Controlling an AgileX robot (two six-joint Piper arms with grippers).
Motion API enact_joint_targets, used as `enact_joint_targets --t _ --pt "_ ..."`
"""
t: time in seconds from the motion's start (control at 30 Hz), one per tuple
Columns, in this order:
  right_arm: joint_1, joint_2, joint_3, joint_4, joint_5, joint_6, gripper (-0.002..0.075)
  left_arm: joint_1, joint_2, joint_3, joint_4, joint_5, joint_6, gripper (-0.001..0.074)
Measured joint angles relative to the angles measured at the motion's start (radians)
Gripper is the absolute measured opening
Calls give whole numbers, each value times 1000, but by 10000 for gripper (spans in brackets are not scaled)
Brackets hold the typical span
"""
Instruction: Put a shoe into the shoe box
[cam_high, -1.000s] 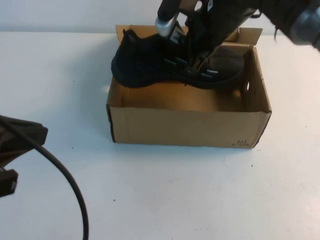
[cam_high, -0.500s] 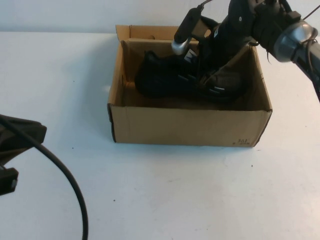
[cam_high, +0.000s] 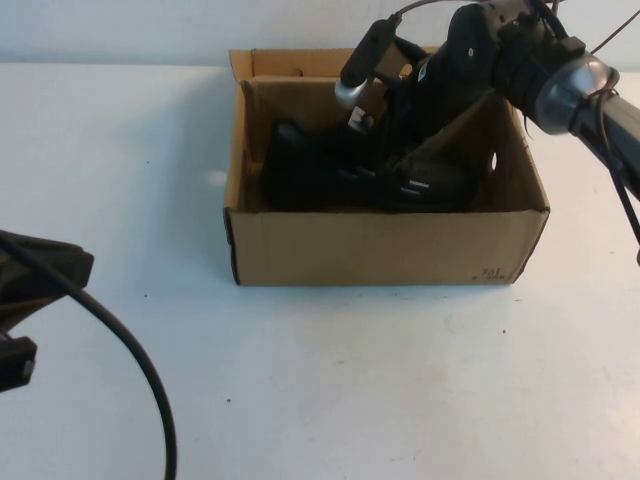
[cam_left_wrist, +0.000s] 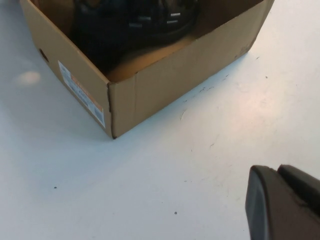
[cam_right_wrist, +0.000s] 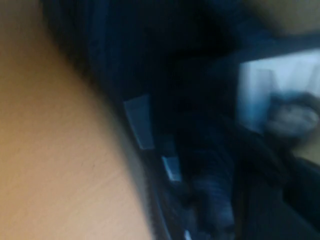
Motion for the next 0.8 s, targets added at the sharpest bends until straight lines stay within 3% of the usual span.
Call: enact_joint_targets --t 0.17,0.3,0.43,0.63,0.8 --pt "0 -24 -7 5 -14 24 320 0 0 0 0 12 0 -1" --pt "0 -75 -9 7 -16 62 370 0 0 0 2 39 0 -1" --pt "0 -161 -9 7 -6 99 298 0 -2 0 6 91 27 -1" --pt "0 -353 -9 7 69 159 34 0 -77 0 15 228 79 -1" --pt "0 -520 -11 23 161 265 -8 0 -203 -4 19 258 60 -1"
